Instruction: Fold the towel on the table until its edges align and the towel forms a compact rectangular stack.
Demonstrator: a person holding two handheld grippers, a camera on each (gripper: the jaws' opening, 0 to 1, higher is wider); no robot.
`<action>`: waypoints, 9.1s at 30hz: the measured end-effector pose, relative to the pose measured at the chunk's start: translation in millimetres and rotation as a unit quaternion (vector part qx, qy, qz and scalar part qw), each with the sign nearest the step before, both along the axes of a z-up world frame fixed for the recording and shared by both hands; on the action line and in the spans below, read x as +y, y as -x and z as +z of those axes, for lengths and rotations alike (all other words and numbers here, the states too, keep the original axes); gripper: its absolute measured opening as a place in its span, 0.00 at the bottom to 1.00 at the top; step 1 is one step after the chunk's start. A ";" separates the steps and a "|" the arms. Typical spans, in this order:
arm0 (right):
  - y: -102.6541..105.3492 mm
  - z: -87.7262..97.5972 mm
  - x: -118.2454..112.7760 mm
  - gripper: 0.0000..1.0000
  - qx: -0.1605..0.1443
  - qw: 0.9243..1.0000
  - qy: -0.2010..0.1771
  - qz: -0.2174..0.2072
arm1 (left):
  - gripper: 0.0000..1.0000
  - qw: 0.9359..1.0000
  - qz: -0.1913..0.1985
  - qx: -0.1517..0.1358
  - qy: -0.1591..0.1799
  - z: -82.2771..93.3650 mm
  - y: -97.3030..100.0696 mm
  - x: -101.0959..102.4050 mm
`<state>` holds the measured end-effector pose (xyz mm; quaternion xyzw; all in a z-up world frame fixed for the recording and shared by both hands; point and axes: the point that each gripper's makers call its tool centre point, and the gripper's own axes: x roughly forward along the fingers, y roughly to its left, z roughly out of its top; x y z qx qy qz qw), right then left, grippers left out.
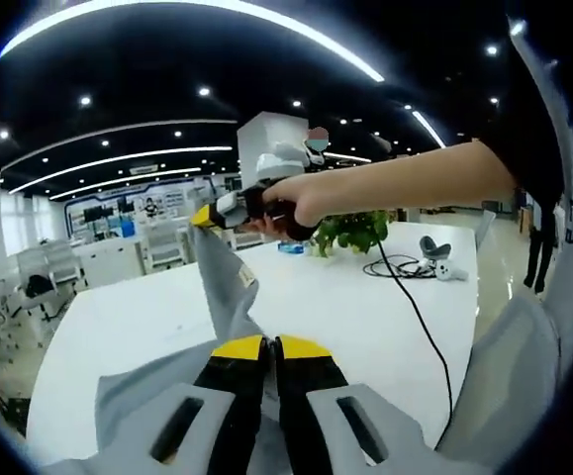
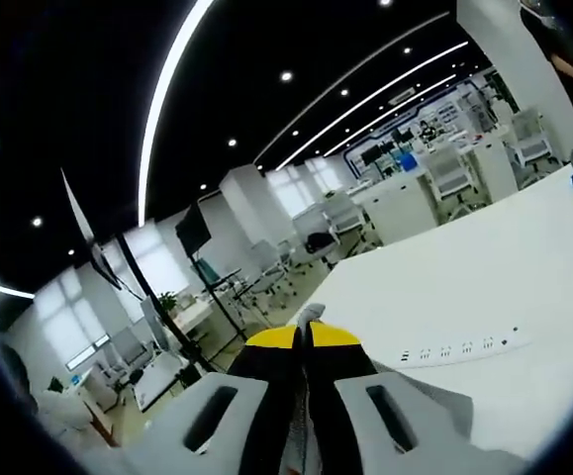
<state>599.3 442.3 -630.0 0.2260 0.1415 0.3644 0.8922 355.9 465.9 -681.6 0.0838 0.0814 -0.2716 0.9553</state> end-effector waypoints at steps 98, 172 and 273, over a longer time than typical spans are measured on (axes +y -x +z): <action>0.0 -137.8 199.7 0.00 0.083 0.985 0.089 0.122 | 0.04 0.928 0.349 0.073 0.105 -117.1 40.4 225.3; -26.1 -248.7 211.2 0.20 -0.002 0.944 0.275 0.185 | 0.23 0.903 0.389 0.173 0.061 -224.7 29.4 276.5; -69.0 -295.0 -82.8 0.04 0.051 0.926 0.366 0.074 | 0.07 0.944 0.248 0.217 -0.017 -227.6 9.8 198.5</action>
